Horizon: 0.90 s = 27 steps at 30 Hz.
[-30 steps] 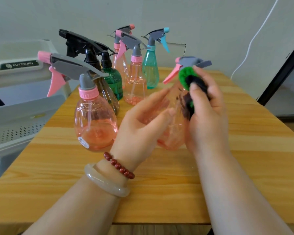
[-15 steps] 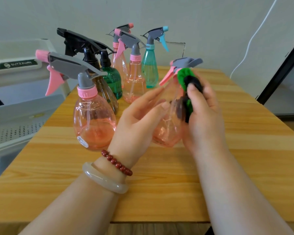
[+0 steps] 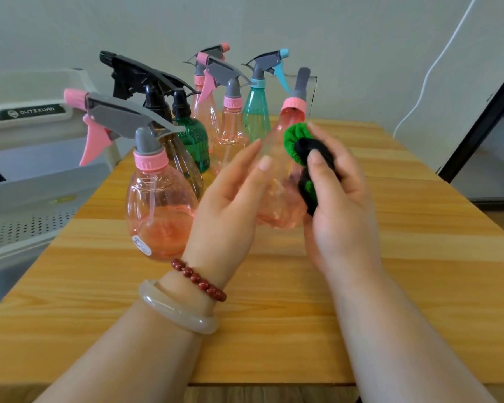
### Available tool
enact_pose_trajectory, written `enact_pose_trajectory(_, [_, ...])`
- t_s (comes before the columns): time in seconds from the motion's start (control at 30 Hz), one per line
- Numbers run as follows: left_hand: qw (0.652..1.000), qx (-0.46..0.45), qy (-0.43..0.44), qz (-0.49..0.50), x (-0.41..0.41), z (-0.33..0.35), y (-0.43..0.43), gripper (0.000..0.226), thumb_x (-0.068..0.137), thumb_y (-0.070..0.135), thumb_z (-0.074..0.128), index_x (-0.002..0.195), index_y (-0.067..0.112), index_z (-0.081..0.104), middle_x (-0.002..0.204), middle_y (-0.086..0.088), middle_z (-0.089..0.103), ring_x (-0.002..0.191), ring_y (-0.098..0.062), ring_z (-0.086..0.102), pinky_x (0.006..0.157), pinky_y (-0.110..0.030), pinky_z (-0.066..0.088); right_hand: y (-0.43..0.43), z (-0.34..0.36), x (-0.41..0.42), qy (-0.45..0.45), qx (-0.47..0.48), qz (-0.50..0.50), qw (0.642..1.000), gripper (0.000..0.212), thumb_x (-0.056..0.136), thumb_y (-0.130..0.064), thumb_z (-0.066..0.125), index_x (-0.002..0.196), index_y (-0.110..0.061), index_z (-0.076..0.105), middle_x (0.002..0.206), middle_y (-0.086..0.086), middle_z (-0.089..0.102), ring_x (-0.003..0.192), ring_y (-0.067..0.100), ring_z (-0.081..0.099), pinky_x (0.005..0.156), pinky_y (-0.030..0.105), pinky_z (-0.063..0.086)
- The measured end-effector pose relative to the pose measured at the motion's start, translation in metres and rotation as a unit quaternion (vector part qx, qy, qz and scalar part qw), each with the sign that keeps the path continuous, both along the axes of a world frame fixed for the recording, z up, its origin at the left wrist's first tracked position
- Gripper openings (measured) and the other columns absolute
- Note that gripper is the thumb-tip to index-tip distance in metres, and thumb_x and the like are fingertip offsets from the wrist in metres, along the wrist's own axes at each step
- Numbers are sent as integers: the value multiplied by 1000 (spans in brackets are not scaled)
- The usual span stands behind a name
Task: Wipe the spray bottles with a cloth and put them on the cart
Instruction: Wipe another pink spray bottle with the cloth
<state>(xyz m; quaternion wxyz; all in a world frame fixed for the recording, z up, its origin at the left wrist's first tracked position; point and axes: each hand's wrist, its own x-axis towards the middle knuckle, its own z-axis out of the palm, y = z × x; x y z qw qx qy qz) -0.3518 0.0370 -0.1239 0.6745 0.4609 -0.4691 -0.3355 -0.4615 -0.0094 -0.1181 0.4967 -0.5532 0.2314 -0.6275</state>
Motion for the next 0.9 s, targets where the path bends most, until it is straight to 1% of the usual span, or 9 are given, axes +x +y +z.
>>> enact_pose_trajectory(0.07, [999,9,34,-12,0,1,0,64,75,55,67,134,33,58,130,7,65,121,-14,62,100,-52,51,3,-1,1,12,-25,5,1000,29,91,-17,56,110,-35,69,126,-6,67,120,8,60,98,27,48])
enact_pose_trajectory(0.2, [992,12,123,-13,7,4,-1,47,89,42,60,133,26,60,126,1,68,116,-26,66,96,-63,50,11,-3,4,51,-103,76,990,27,86,-6,62,104,-21,75,147,-5,49,138,7,44,107,24,42])
enact_pose_trajectory(0.3, [989,-2,142,-50,7,5,0,44,93,32,58,135,20,58,124,-6,69,104,-26,69,76,-49,59,11,-2,8,28,-91,53,994,29,87,-3,59,103,-22,75,149,7,47,139,10,43,107,24,43])
enact_pose_trajectory(0.37, [987,2,134,-87,3,5,2,49,82,32,66,130,21,62,122,-11,69,95,-31,69,66,-40,58,3,2,5,-17,-69,-5,997,32,90,-10,58,108,-32,73,146,8,52,138,17,46,113,36,41])
enact_pose_trajectory(0.47, [986,25,106,-129,-1,2,3,50,73,33,72,123,25,66,119,-6,72,99,-33,70,72,-40,58,-11,5,-6,-43,-27,-73,996,29,90,-24,58,111,-40,70,145,4,54,140,20,43,115,49,36])
enact_pose_trajectory(0.57, [986,25,101,-128,-3,2,2,44,77,28,71,121,25,66,117,-6,72,88,-26,69,65,-36,58,-13,2,-7,-27,-24,-88,995,29,88,-32,59,111,-46,70,150,3,47,145,20,34,117,49,33])
enact_pose_trajectory(0.63, [988,14,116,-104,-4,3,1,36,84,24,67,120,25,65,113,-5,74,81,-21,70,58,-33,58,-9,0,-3,-17,-42,-60,997,30,90,-24,58,111,-41,70,149,-6,48,145,12,34,119,42,32])
enact_pose_trajectory(0.77, [995,-5,96,-38,3,1,-3,46,85,29,62,131,23,61,120,-6,71,107,-30,69,81,-49,57,5,-5,4,58,-101,14,993,34,91,-4,53,112,-27,67,146,-3,48,140,5,39,117,33,34])
enact_pose_trajectory(0.9, [998,2,42,-41,1,1,-2,40,79,28,65,119,31,66,117,-2,72,111,-24,68,92,-50,54,-7,-2,0,33,-72,-61,995,34,94,-14,54,116,-38,65,148,3,50,141,11,40,117,39,34])
